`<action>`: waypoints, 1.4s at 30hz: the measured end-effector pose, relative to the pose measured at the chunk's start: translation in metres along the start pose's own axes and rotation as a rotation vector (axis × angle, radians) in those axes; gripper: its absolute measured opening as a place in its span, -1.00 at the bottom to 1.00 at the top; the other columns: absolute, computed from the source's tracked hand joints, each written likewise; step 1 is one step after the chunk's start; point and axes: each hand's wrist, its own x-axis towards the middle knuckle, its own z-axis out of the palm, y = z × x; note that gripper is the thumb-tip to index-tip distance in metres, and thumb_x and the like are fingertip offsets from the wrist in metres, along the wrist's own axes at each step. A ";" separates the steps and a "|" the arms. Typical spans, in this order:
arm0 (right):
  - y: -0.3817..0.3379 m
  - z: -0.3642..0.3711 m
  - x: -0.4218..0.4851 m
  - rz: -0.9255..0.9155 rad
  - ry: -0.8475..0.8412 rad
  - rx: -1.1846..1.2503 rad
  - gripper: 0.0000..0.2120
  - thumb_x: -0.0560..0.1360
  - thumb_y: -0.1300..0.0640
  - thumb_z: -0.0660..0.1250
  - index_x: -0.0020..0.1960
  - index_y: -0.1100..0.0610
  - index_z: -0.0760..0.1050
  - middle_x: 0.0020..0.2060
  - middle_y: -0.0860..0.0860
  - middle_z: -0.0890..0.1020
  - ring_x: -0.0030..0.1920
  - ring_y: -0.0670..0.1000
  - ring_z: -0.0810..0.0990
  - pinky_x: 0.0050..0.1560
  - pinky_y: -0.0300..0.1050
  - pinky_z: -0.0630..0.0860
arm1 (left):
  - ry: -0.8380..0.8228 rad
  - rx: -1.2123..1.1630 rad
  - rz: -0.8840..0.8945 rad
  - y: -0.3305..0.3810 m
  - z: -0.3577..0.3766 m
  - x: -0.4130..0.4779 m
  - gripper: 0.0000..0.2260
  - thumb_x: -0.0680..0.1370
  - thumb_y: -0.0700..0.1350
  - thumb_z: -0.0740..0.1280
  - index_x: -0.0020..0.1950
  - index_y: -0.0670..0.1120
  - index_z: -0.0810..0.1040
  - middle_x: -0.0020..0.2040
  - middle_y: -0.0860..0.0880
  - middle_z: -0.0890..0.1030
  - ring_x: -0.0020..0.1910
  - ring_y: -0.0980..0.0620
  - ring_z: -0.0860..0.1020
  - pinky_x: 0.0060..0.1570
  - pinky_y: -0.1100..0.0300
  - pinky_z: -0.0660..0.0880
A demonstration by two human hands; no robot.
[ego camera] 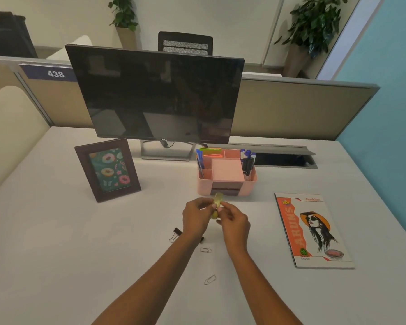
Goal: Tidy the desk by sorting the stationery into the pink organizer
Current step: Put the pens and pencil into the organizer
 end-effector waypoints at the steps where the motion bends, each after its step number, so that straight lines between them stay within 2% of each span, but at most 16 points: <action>1: -0.004 -0.001 0.008 -0.007 0.004 0.000 -0.75 0.51 0.15 0.35 0.18 0.12 0.57 0.07 0.06 0.65 -0.04 0.04 0.64 -0.04 -0.13 0.63 | -0.008 -0.004 0.008 0.006 0.004 0.003 -0.91 0.50 -0.11 0.41 -0.02 0.05 0.64 -0.04 0.03 0.67 -0.03 0.00 0.63 0.12 -0.04 0.57; 6: -0.024 -0.001 0.040 -0.026 0.018 0.006 -0.75 0.49 0.11 0.37 0.17 0.10 0.58 0.08 0.04 0.65 0.02 0.06 0.63 0.03 0.01 0.62 | -0.004 -0.039 0.037 0.032 0.020 0.022 -0.84 0.56 -0.14 0.34 0.10 0.00 0.64 0.09 0.01 0.65 0.10 -0.06 0.58 0.17 -0.08 0.53; 9: -0.039 -0.002 0.057 -0.052 0.015 -0.017 -0.72 0.50 0.12 0.35 0.19 0.14 0.57 0.13 0.05 0.62 0.09 0.09 0.60 0.11 -0.03 0.56 | -0.007 -0.006 0.053 0.044 0.027 0.035 -0.77 0.57 -0.17 0.31 0.22 -0.08 0.59 0.21 -0.06 0.60 0.19 -0.11 0.53 0.22 -0.09 0.50; 12: -0.056 0.000 0.076 -0.051 0.006 -0.065 -0.71 0.51 0.13 0.34 0.22 0.17 0.55 0.19 0.08 0.59 0.12 0.11 0.58 0.12 -0.06 0.53 | 0.000 0.110 0.115 0.055 0.030 0.048 -0.73 0.58 -0.15 0.30 0.28 -0.09 0.55 0.25 -0.08 0.58 0.18 -0.11 0.55 0.19 -0.01 0.49; 14: -0.063 0.005 0.089 -0.045 -0.002 -0.098 -0.71 0.51 0.13 0.34 0.21 0.17 0.55 0.18 0.09 0.60 0.10 0.11 0.58 0.09 -0.05 0.54 | 0.014 0.240 0.170 0.060 0.030 0.056 -0.72 0.59 -0.14 0.28 0.30 -0.09 0.54 0.24 -0.10 0.58 0.16 -0.12 0.55 0.14 0.04 0.50; 17: -0.068 0.012 0.108 -0.030 -0.040 -0.153 -0.71 0.51 0.14 0.34 0.21 0.16 0.56 0.14 0.11 0.62 0.07 0.11 0.58 0.09 -0.04 0.54 | 0.036 0.476 0.234 0.063 0.028 0.071 -0.70 0.60 -0.07 0.26 0.32 -0.04 0.52 0.18 -0.11 0.61 0.07 -0.14 0.57 0.15 -0.01 0.51; 21: -0.071 0.019 0.124 -0.009 -0.081 -0.231 -0.71 0.52 0.13 0.33 0.22 0.15 0.55 0.14 0.10 0.61 0.03 0.08 0.58 0.05 -0.10 0.54 | 0.057 0.705 0.275 0.060 0.026 0.086 -0.75 0.61 -0.03 0.25 0.27 0.02 0.52 0.08 -0.06 0.64 0.03 -0.09 0.55 0.20 0.02 0.31; 25: -0.072 0.023 0.135 0.009 -0.079 -0.292 -0.72 0.53 0.12 0.31 0.23 0.13 0.54 0.14 0.09 0.62 -0.11 -0.04 0.48 -0.05 -0.21 0.48 | 0.052 0.739 0.367 0.060 0.024 0.085 -0.78 0.61 -0.07 0.26 0.24 -0.02 0.50 0.08 -0.08 0.62 0.12 -0.13 0.48 0.28 -0.07 0.33; 28: -0.073 0.023 0.139 0.002 -0.104 -0.330 -0.72 0.54 0.13 0.31 0.23 0.13 0.54 0.14 0.09 0.61 -0.11 -0.04 0.47 -0.07 -0.23 0.43 | 0.071 0.798 0.432 0.059 0.024 0.086 -0.78 0.59 -0.10 0.28 0.24 -0.03 0.49 0.12 -0.08 0.61 0.12 -0.12 0.50 0.29 -0.10 0.31; 32: -0.071 0.024 0.142 -0.020 -0.137 -0.363 -0.72 0.54 0.14 0.31 0.23 0.13 0.54 0.15 0.08 0.62 -0.11 -0.04 0.48 -0.08 -0.24 0.43 | 0.045 0.826 0.406 0.057 0.024 0.086 -0.74 0.59 -0.14 0.28 0.28 -0.07 0.46 0.19 -0.12 0.57 0.19 -0.16 0.45 0.30 -0.13 0.31; 34: -0.070 0.024 0.142 -0.023 -0.143 -0.363 -0.73 0.54 0.15 0.31 0.23 0.14 0.55 0.14 0.08 0.62 -0.11 -0.04 0.49 -0.09 -0.25 0.43 | 0.033 0.897 0.455 0.054 0.021 0.086 -0.71 0.59 -0.13 0.28 0.31 -0.06 0.44 0.21 -0.11 0.55 0.20 -0.14 0.46 0.32 -0.12 0.30; 38: -0.069 0.024 0.141 -0.011 -0.146 -0.338 -0.72 0.54 0.12 0.31 0.22 0.15 0.55 0.15 0.09 0.62 0.01 0.05 0.58 0.00 -0.21 0.47 | 0.014 1.017 0.582 0.046 0.015 0.091 -0.68 0.58 -0.12 0.30 0.33 -0.06 0.42 0.22 -0.10 0.56 0.17 -0.10 0.52 0.32 -0.08 0.28; 42: -0.067 0.023 0.139 -0.040 -0.123 -0.330 -0.73 0.53 0.11 0.32 0.20 0.16 0.56 0.13 0.10 0.63 0.04 0.07 0.58 0.07 -0.16 0.50 | 0.038 1.052 0.641 0.040 0.008 0.094 -0.75 0.57 -0.12 0.33 0.24 -0.07 0.48 0.12 -0.11 0.63 0.09 -0.12 0.58 0.31 -0.10 0.28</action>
